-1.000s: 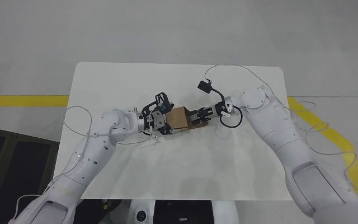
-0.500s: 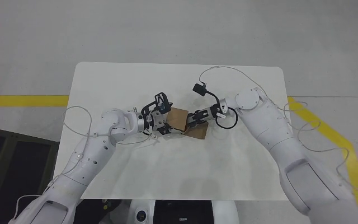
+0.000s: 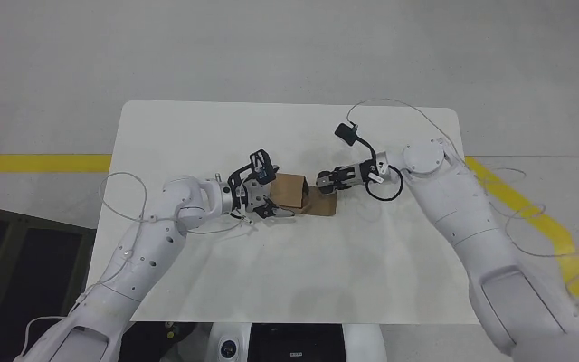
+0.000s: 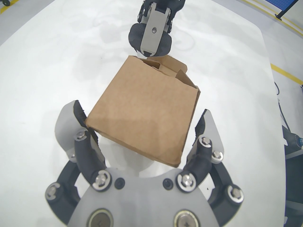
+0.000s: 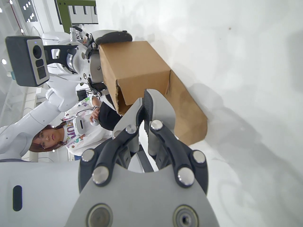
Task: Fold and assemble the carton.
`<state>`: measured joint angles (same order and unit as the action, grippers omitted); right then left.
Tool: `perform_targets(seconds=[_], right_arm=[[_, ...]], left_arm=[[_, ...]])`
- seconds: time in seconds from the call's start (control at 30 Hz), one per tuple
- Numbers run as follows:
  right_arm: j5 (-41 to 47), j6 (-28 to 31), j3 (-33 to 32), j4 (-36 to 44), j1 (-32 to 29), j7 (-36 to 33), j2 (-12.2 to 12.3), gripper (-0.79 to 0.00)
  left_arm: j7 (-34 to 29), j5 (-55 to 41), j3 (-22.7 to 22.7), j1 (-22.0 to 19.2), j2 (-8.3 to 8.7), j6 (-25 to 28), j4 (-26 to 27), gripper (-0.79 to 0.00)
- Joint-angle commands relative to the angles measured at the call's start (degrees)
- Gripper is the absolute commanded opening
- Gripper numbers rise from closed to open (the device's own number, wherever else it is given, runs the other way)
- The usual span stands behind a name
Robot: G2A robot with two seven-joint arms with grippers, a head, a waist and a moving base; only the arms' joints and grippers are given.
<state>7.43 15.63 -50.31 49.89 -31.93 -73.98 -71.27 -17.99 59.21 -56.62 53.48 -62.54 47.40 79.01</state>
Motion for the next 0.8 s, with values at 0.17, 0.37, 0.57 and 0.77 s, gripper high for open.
perform_targets(seconds=[0.17, 0.37, 0.57, 0.77], right_arm=[[-2.25, -8.65, -3.83, 12.78, -8.47, 1.61, 2.69, -0.785], [-3.73, -12.57, -5.22, 19.06, -12.91, 4.79, 3.65, -0.785], [-3.37, -11.67, -4.77, 20.91, -14.28, 8.92, 3.44, -0.785], [-3.68, -9.77, -3.45, 18.91, -12.87, 11.24, 2.82, -0.785]], left_arm=[[-0.09, -0.06, -0.19, 0.21, 0.04, -0.28, 0.30, 0.000], [-0.04, -0.04, -0.54, 0.51, 0.13, -0.42, 0.61, 0.000], [-0.07, -0.12, -0.76, 0.74, 0.18, -0.47, 0.86, 0.000], [-0.53, -0.46, -0.80, 0.78, 0.20, -0.46, 0.85, 0.000]])
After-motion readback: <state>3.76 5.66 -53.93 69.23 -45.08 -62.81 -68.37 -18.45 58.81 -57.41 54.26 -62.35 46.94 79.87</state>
